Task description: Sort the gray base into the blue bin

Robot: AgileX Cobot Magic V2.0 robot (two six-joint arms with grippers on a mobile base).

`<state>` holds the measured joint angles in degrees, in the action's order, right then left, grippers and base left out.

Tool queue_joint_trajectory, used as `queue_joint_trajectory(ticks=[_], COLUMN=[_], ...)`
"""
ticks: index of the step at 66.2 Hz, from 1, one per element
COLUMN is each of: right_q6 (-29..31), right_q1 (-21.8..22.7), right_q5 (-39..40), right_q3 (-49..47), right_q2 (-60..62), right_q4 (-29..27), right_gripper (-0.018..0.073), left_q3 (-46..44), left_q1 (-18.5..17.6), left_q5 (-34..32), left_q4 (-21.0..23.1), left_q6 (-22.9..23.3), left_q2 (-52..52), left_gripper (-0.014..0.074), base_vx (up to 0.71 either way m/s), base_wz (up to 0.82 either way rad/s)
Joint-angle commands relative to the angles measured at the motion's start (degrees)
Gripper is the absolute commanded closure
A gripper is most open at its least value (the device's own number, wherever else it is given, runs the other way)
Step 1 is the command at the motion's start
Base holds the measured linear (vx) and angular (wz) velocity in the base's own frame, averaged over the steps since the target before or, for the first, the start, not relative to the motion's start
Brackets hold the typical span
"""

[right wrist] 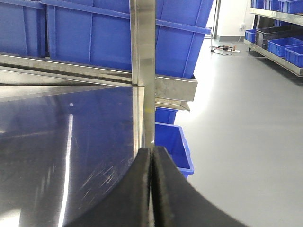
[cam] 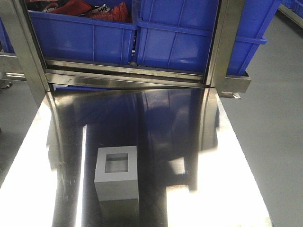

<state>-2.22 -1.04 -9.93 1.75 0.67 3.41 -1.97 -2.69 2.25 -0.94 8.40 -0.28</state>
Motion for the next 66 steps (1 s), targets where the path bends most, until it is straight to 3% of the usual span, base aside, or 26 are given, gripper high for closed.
queue_joint_trajectory(ticks=[1,33,66], right_q6=[0.3,0.3,0.3], right_q1=[0.3,0.3,0.3], right_q5=[4.3,4.3,4.3], right_q3=[0.8,0.8,0.8], right_q2=[0.7,0.7,0.7], right_q4=[0.4,0.4,0.4], right_gripper=[0.0568,0.0568,0.0568], left_q3=[-5.9,-23.5,-23.9], left_q1=[-0.3,-0.3,-0.3], left_q5=[-2.7,21.2,21.7], left_q4=[0.0,0.1,0.1], left_q6=[0.1,-0.4,-0.4], left_q2=[3.8,28.6,33.0], left_gripper=[0.0602,0.0602,0.0602], base_vx=[0.0,0.0,0.0], base_wz=[0.0,0.0,0.0])
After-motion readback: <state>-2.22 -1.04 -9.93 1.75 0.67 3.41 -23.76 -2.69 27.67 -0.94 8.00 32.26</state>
